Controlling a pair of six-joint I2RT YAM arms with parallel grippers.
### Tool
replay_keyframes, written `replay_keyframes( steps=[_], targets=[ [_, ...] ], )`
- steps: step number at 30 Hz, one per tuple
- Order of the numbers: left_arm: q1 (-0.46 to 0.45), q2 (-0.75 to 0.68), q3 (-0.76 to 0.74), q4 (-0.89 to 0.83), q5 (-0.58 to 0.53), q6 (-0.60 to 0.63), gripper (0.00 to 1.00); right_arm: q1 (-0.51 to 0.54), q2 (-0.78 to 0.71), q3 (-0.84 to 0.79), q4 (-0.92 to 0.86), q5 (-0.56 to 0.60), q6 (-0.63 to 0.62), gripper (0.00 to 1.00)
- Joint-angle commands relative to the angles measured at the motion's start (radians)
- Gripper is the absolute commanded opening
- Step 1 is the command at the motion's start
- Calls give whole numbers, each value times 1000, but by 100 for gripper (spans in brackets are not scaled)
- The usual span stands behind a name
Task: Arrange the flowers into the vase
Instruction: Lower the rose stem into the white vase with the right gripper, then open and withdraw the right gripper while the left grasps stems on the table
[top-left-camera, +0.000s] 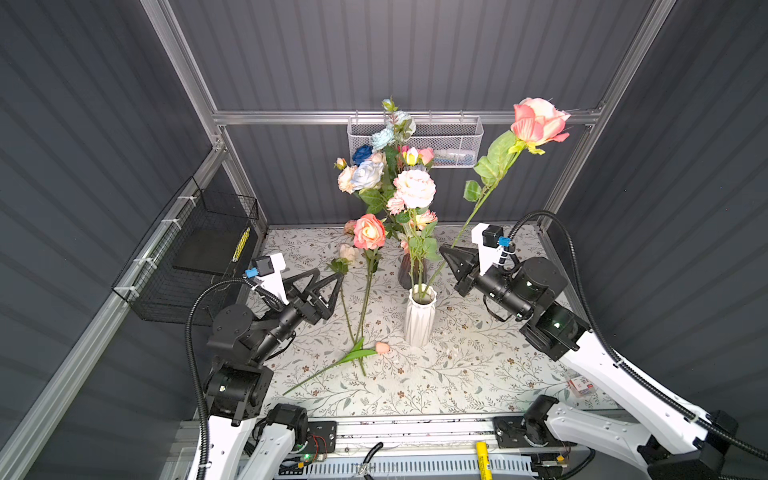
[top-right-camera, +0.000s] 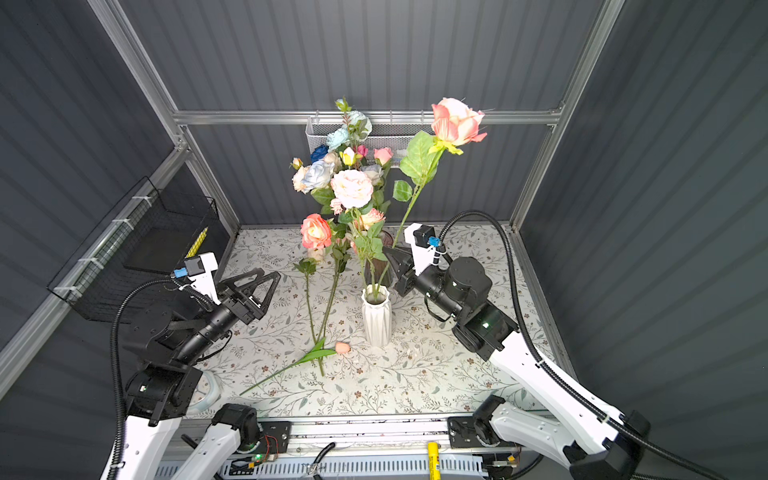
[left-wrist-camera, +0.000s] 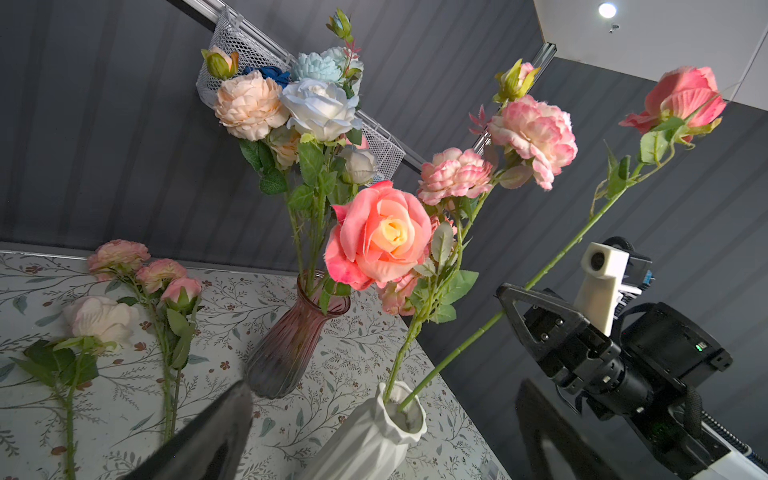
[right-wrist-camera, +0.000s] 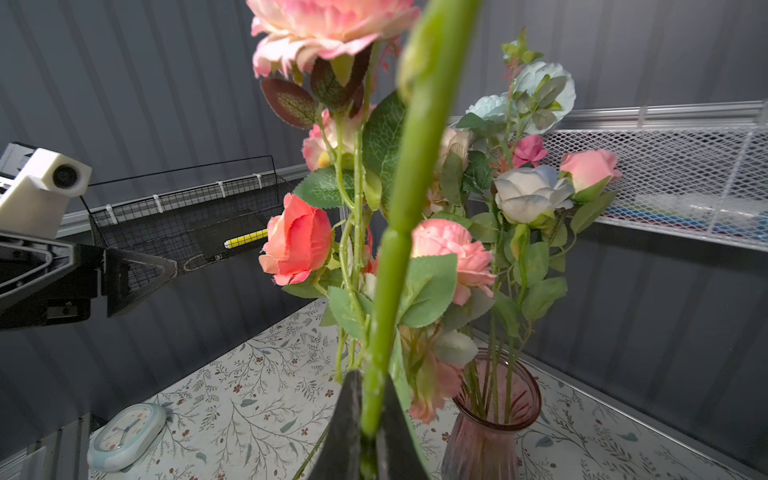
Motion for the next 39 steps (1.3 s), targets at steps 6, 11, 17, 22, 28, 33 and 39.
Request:
replay_keyframes(
  steps=[6, 11, 17, 22, 28, 33, 39],
  targets=[
    [2, 19, -35, 9, 1, 18, 100, -7, 36, -62, -3, -25, 71, 11],
    [2, 31, -48, 21, 4, 12, 100, -6, 21, -71, -43, -45, 88, 41],
    [2, 50, -55, 17, 4, 9, 100, -4, -25, -77, -84, -55, 119, 68],
    [2, 69, -67, -16, -53, 5, 100, -5, -107, -119, -90, -48, 175, 78],
    [2, 136, -113, -35, -141, -9, 99, -5, -223, -163, -115, -49, 213, 91],
    [2, 329, -184, 25, -160, -29, 77, -4, -282, -190, -133, -39, 226, 99],
    [2, 640, -206, 190, -244, -28, 64, -6, -323, -218, -135, -31, 243, 99]
  ],
)
